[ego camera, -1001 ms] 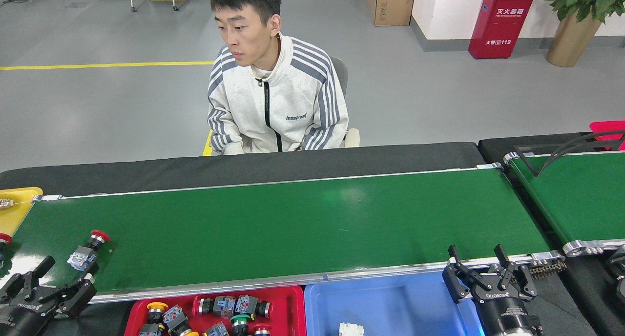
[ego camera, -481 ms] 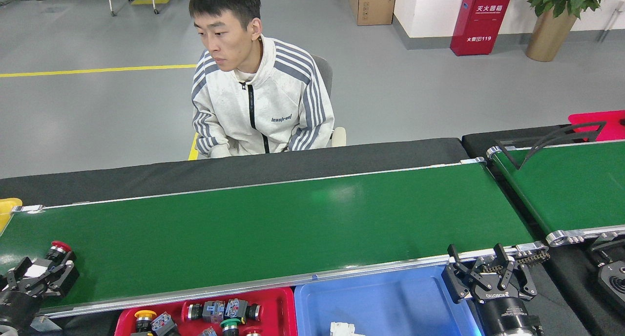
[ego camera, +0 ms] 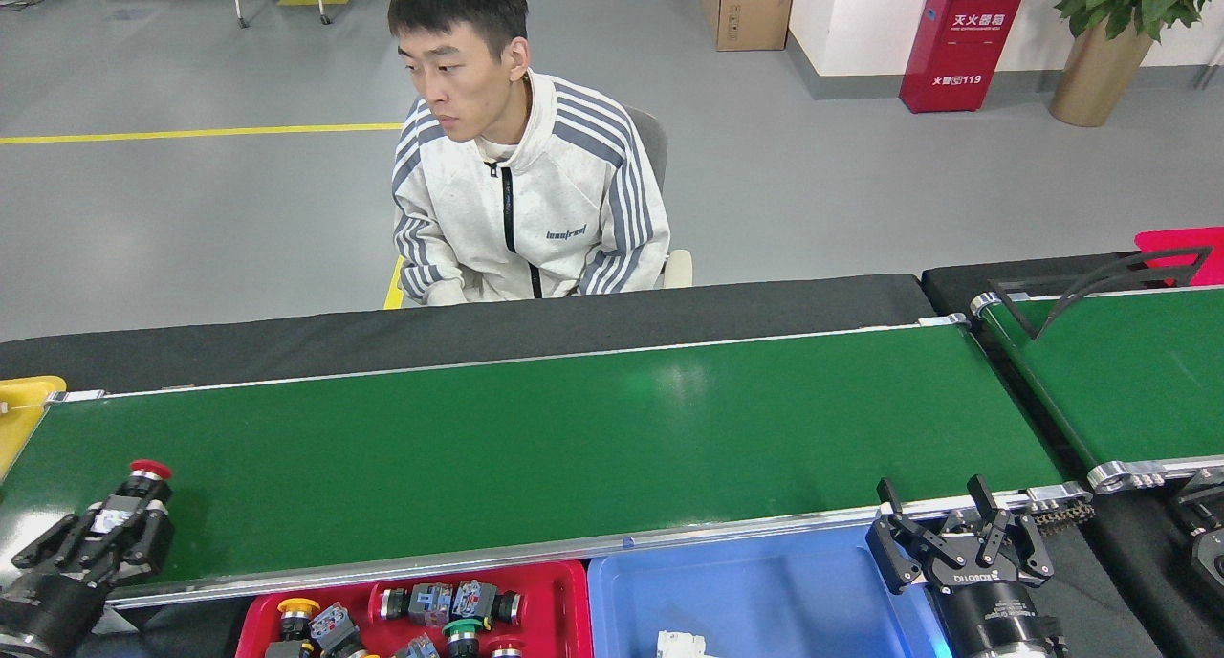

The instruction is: Pick switch part from conveyor to tray

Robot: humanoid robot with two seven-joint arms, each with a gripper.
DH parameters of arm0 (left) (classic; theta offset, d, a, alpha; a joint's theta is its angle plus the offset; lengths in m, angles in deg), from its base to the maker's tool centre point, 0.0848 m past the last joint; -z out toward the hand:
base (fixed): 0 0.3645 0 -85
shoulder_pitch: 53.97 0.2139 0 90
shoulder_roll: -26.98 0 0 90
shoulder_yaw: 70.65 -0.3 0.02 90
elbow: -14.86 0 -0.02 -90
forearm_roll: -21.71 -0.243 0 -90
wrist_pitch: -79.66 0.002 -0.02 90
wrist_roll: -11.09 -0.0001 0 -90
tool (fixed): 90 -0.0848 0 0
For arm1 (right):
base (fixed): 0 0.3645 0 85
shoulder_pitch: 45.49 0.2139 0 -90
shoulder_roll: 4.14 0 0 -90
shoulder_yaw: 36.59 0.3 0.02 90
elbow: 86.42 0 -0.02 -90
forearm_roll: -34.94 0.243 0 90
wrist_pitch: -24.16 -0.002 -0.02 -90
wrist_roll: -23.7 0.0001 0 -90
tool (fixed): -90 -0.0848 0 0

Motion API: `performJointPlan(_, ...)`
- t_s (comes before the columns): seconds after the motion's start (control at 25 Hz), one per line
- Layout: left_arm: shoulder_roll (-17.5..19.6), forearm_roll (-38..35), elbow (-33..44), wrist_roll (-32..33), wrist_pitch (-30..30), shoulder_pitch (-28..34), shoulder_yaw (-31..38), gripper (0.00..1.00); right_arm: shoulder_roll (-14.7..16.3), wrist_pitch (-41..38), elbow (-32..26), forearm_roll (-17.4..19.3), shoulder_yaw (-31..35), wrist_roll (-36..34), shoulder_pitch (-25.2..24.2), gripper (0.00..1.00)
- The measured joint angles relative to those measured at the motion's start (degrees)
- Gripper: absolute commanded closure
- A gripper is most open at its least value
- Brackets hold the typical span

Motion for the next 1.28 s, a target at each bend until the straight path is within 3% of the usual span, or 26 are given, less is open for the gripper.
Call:
performJointPlan(0.12, -4.15, 0.35, 13.82, 0.24, -1.24, 11.61, 0.37, 0.86, 0.0, -0.06, -0.01, 0.0, 0.01, -0.06, 0.0, 0.0)
performJointPlan(0.24, -9.44, 0.07, 23.35, 0.67, -1.68, 20.04, 0.4, 0.25, 0.41, -0.01, -0.01, -0.01, 0.0, -0.19, 0.0, 0.0)
performJointPlan(0.28, -11.15, 0.03, 25.18, 0.81, -1.68, 21.65, 0.43, 0.08, 0.98, 0.06, -0.01, -0.01, 0.0, -0.32, 0.0, 0.0)
performJointPlan(0.32, -12.6, 0.03, 26.1, 0.87, -1.68, 22.39, 0.46, 0.0, 1.67, 0.07, -0.01, 0.0, 0.0, -0.52, 0.0, 0.0)
performJointPlan(0.56, -14.75, 0.36, 26.9, 1.15, -1.69, 22.95, 4.06, 0.0, 3.46, -3.36, 0.0, 0.16, 1.02, -1.57, -1.59, 0.0)
performJointPlan(0.8, -17.09, 0.57, 25.58, 0.92, -1.74, 22.56, 17.71, 0.0, 2.6, -4.59, -0.09, 0.16, 1.08, -1.62, -4.13, 0.0)
performJointPlan(1.04, -14.0, 0.57, 22.46, 0.57, 4.82, 21.83, 20.82, 0.0, 2.13, -4.79, -0.53, 0.16, 1.26, -1.64, -4.12, 0.0)
performJointPlan(1.28, -12.63, 0.24, 22.33, -0.2, 6.23, 18.75, 20.27, 0.0, 2.13, -4.62, -0.82, 0.16, 3.07, -1.64, -4.13, 0.0)
